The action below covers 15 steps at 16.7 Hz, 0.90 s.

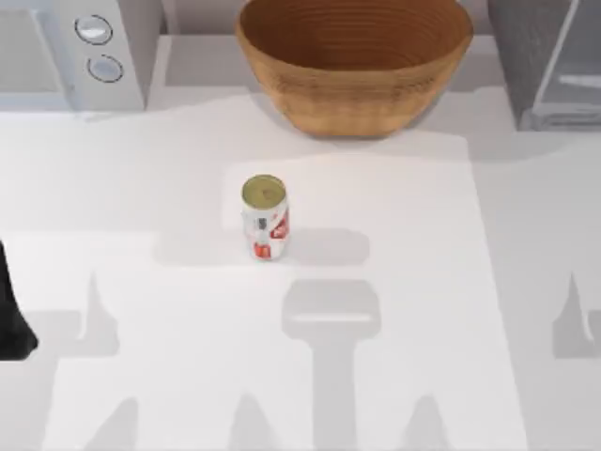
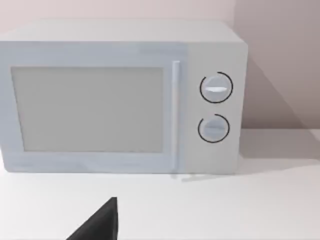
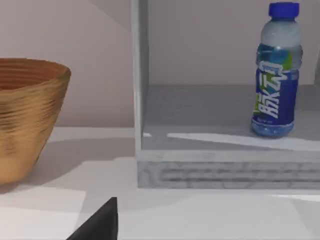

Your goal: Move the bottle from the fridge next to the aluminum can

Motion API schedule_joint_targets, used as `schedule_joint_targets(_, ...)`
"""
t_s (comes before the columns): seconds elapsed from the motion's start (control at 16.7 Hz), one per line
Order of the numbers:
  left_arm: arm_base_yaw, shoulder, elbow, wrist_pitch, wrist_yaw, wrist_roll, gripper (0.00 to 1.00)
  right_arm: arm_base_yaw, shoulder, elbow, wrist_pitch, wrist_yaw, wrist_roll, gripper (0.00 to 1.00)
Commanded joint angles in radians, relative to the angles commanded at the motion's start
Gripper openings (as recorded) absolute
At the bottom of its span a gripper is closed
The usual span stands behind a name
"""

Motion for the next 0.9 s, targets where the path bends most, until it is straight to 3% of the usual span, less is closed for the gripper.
schedule_joint_targets(0.42, 0.000, 0.000, 0.000, 0.000, 0.000, 0.000, 1.00, -0.028, 0.156, 0.100, 0.111, -0.024, -0.001, 1.00)
schedule_joint_targets(0.9, 0.000, 0.000, 0.000, 0.000, 0.000, 0.000, 1.00, -0.132, 0.923, 0.472, 0.525, -0.115, -0.006, 1.00)
